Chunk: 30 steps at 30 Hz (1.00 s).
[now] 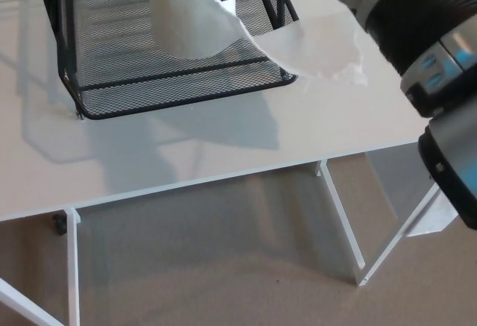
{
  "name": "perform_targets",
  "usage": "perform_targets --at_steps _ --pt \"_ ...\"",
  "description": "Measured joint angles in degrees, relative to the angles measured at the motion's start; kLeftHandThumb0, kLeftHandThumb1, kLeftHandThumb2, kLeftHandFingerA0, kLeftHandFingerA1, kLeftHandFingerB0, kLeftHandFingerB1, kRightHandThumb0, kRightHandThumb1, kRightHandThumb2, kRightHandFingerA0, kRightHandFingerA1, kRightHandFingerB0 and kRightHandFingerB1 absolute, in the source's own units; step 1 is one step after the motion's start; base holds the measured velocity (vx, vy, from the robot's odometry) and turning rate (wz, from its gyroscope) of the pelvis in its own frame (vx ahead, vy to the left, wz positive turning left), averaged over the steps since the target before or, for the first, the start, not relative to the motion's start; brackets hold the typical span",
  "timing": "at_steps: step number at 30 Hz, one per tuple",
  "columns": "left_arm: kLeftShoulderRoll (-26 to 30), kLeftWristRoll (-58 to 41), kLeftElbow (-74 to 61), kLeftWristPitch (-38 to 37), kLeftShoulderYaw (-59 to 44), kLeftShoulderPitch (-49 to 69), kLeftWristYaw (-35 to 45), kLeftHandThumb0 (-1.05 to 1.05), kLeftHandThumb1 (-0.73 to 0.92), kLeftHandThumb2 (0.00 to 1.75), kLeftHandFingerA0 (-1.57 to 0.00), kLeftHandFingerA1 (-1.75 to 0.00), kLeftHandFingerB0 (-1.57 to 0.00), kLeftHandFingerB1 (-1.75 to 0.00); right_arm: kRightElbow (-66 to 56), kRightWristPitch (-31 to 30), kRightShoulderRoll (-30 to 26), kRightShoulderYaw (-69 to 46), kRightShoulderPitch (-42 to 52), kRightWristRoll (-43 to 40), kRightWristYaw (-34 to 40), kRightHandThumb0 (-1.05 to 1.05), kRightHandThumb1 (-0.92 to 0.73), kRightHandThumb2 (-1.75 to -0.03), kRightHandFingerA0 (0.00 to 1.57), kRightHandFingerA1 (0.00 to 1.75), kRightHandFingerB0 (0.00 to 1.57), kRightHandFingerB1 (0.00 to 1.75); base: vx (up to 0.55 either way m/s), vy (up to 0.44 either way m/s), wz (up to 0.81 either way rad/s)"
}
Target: The robot walks towards a desk on which a file tray is kept in the middle and a toilet paper roll is kept on its right. The robot uses its right hand to hook on finger in the gap of the roll and grabs it, lifts it and places it on the tray.
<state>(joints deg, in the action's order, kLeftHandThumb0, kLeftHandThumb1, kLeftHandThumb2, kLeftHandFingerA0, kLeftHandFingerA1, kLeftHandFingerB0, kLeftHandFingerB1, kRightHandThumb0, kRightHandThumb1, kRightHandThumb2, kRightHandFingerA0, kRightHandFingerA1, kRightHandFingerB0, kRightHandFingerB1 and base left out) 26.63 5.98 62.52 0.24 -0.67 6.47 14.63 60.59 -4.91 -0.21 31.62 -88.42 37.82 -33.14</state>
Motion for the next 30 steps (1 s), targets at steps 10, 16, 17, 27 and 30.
perform_targets --at_steps 10,16,17,27,30 --pt "0.0 0.0 -0.6 -0.1 0.1 0.8 0.0 -0.51 0.68 1.00 -0.37 -0.57 -0.31 -0.52 0.0 -1.0 -1.0 1.2 -1.8 -0.1 -8.0 -0.49 -0.60 -0.60 0.32 0.67 0.27 0.34 0.00 0.000 0.00" --pt "0.0 -0.1 -0.5 -0.2 -0.1 1.7 0.0 -0.52 0.75 0.68 -0.45 -0.46 -0.41 -0.42 -0.3 -2.4 -5.6 -1.3 -5.2 -1.0 -12.9 -0.56 -0.59 -0.58 0.45 0.84 0.30 0.31 0.00 0.000 0.00" --pt "0.0 -0.1 -0.9 -0.2 -0.2 2.0 0.0 -0.52 0.75 0.68 -0.45 -0.46 -0.41 -0.42 -1.0 -2.6 -6.9 -2.1 -5.7 -1.3 -13.6 -0.56 -0.59 -0.58 0.45 0.84 0.30 0.31 0.00 0.000 0.00" --pt "0.0 -0.2 -2.6 -0.3 -0.2 3.6 0.1 -0.48 0.85 0.65 -0.44 -0.41 -0.44 -0.39 -15.4 -4.7 -25.6 -15.9 -4.1 -5.5 -18.2 -0.64 -0.58 -0.58 0.77 1.21 0.27 0.32 0.00 0.000 0.00" --pt "0.0 -0.1 -2.9 -0.3 -0.2 3.7 0.1 -0.48 0.69 1.03 -0.38 -0.58 -0.30 -0.52 -20.7 -5.4 -31.2 -21.2 -0.2 -6.8 -18.9 -0.63 -0.55 -0.60 0.69 1.49 0.21 0.31 0.00 0.000 0.00"
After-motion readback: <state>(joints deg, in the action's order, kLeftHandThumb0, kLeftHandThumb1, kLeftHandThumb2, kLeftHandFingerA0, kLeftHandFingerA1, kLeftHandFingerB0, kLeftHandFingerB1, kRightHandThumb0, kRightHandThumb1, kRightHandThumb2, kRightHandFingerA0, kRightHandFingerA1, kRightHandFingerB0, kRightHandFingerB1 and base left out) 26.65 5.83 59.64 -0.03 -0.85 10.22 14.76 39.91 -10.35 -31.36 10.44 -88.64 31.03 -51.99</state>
